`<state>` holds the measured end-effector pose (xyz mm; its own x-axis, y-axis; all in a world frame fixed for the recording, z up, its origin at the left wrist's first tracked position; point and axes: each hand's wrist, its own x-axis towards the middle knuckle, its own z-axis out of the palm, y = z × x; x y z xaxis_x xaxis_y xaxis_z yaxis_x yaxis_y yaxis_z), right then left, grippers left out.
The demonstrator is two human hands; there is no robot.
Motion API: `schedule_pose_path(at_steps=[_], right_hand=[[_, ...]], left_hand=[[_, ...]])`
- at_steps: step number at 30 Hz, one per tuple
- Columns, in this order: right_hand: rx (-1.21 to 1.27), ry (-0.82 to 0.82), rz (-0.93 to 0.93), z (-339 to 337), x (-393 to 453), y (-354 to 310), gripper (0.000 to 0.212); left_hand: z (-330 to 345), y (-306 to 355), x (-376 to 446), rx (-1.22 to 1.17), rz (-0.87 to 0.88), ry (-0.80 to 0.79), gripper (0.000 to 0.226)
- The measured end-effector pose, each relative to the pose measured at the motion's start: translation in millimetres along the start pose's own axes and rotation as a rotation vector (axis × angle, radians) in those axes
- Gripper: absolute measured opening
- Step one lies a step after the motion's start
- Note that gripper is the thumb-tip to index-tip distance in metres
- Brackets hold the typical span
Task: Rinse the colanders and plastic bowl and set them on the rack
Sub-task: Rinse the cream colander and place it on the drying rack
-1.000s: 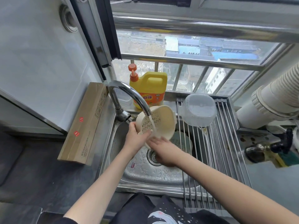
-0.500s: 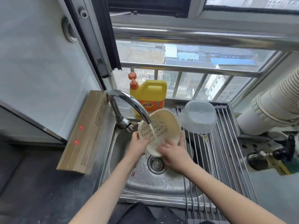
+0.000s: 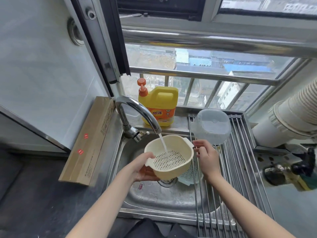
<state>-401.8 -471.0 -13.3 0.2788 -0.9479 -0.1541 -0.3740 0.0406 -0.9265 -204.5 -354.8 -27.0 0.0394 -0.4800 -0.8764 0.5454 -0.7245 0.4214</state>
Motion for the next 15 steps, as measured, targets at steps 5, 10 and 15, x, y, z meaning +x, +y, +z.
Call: schedule_pose_path(at_steps=[5,10,15], right_hand=[[0.061,-0.123,0.237,6,-5,-3,0.036],[0.064,-0.328,0.477,1,-5,-6,0.026],[-0.089,-0.383,0.420,2,-5,4,0.021]], left_hand=[[2,16,-11,0.187,-0.068,-0.025,0.054],[2,31,-18,0.364,-0.097,0.014,0.070],[2,40,-24,0.485,-0.030,0.022,0.069]])
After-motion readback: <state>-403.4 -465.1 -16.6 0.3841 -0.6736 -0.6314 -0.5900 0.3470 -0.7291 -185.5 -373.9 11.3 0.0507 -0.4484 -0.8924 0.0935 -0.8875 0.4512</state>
